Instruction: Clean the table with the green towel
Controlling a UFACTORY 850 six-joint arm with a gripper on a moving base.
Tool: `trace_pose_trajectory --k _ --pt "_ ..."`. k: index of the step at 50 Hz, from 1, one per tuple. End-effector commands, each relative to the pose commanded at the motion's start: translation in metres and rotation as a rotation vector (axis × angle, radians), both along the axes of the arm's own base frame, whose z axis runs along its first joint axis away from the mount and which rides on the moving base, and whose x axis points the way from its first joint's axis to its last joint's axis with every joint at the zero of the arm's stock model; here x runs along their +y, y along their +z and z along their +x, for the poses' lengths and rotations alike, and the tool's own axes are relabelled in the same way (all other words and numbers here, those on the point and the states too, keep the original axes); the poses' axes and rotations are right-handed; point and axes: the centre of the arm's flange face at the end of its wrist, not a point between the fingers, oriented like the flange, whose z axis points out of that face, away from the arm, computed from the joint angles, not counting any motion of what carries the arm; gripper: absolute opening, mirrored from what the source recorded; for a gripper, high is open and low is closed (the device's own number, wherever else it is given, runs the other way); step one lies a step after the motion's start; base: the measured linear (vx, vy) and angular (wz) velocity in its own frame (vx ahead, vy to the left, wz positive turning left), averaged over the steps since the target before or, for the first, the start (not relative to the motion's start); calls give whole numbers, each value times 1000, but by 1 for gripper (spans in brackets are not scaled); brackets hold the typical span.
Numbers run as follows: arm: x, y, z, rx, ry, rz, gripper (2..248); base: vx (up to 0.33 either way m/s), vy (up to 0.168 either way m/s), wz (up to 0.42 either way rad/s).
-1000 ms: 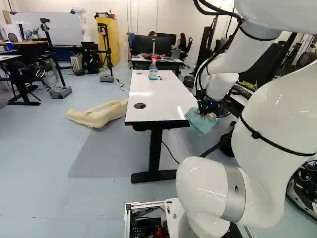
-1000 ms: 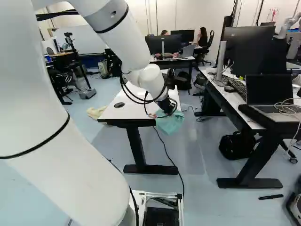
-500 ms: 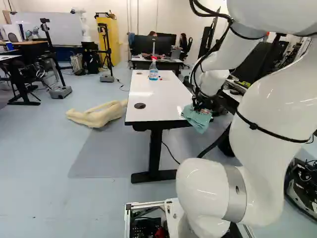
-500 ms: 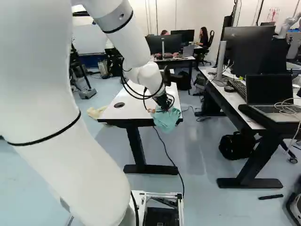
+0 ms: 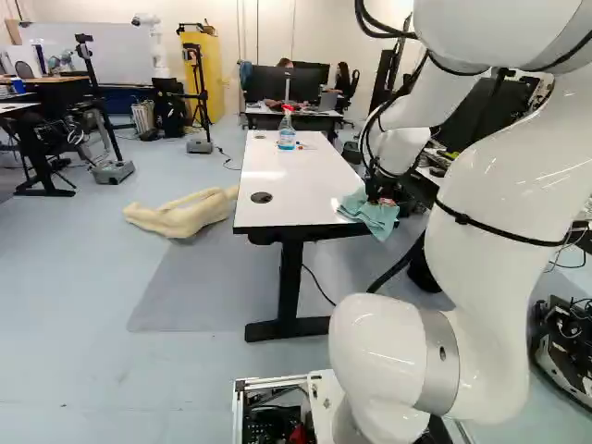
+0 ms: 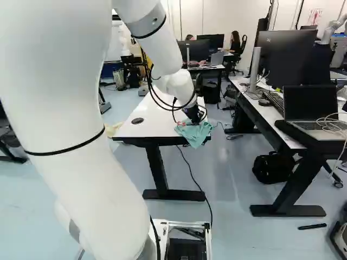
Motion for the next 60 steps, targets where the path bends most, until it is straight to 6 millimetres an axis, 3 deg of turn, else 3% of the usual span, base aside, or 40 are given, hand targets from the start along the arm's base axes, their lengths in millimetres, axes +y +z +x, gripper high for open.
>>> trace_pose_trajectory --k 14,25,45,60 --pt "-22 0 -10 0 -49 0 21 0 0 0" --pt "-22 0 -29 4 -66 2 21 0 0 0" --pt "-2 -1 -66 10 -64 4 21 0 0 0" --pt "22 -1 -66 10 -12 4 21 0 0 0"
